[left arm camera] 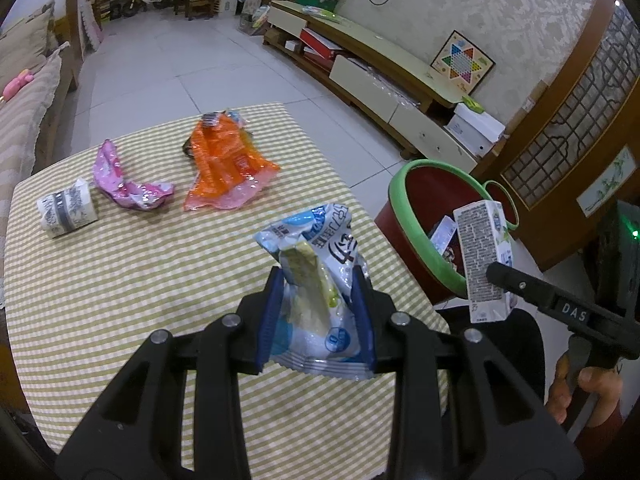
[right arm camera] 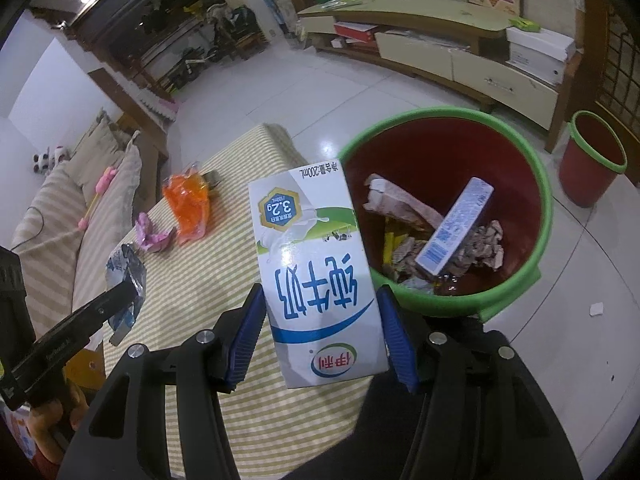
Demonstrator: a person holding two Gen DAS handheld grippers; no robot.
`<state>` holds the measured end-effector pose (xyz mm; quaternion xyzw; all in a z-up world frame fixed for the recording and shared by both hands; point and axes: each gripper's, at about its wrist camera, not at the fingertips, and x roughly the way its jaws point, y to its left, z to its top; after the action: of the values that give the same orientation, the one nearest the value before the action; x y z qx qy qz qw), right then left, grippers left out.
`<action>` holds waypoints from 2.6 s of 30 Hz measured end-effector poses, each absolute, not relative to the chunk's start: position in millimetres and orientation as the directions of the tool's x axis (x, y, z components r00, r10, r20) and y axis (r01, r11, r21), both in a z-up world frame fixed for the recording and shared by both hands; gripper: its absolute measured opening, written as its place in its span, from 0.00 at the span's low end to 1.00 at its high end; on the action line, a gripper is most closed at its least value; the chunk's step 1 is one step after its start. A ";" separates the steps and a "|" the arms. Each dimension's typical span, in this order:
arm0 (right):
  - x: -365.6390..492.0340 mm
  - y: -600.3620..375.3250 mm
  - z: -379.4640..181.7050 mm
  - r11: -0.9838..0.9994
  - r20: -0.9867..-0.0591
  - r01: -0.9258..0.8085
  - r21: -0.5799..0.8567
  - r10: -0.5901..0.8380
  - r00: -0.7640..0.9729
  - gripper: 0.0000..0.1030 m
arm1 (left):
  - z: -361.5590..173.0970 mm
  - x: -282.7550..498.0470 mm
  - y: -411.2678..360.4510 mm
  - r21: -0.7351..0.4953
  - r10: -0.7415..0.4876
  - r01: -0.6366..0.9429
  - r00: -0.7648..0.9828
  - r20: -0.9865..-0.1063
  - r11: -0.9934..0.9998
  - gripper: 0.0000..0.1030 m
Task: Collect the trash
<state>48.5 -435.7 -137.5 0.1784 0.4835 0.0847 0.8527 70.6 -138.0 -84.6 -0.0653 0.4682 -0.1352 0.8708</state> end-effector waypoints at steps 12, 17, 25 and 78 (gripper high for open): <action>46.7 -475.5 -139.6 0.918 -0.793 0.099 0.384 0.274 0.544 0.54 | -87.8 86.9 -174.8 -0.245 -0.332 0.233 0.502 -0.799 0.941 0.31; 47.2 -492.1 -141.0 0.920 -0.797 0.127 0.372 0.246 0.551 0.54 | -92.5 92.6 -187.7 -0.249 -0.345 0.251 0.487 -0.803 0.935 0.31; 54.0 -517.5 -139.7 0.920 -0.790 0.164 0.355 0.202 0.578 0.54 | -98.5 100.7 -207.7 -0.251 -0.363 0.285 0.472 -0.803 0.925 0.31; 111.5 -345.7 -190.6 0.955 -0.910 -0.138 0.262 0.292 0.293 0.83 | -98.9 116.0 77.9 -0.091 0.041 -0.195 0.583 -0.811 0.977 0.76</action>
<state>111.5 -345.7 -190.6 0.0665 0.5793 0.1342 0.8013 116.0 77.9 -98.9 -0.0853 0.4515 0.0666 0.8857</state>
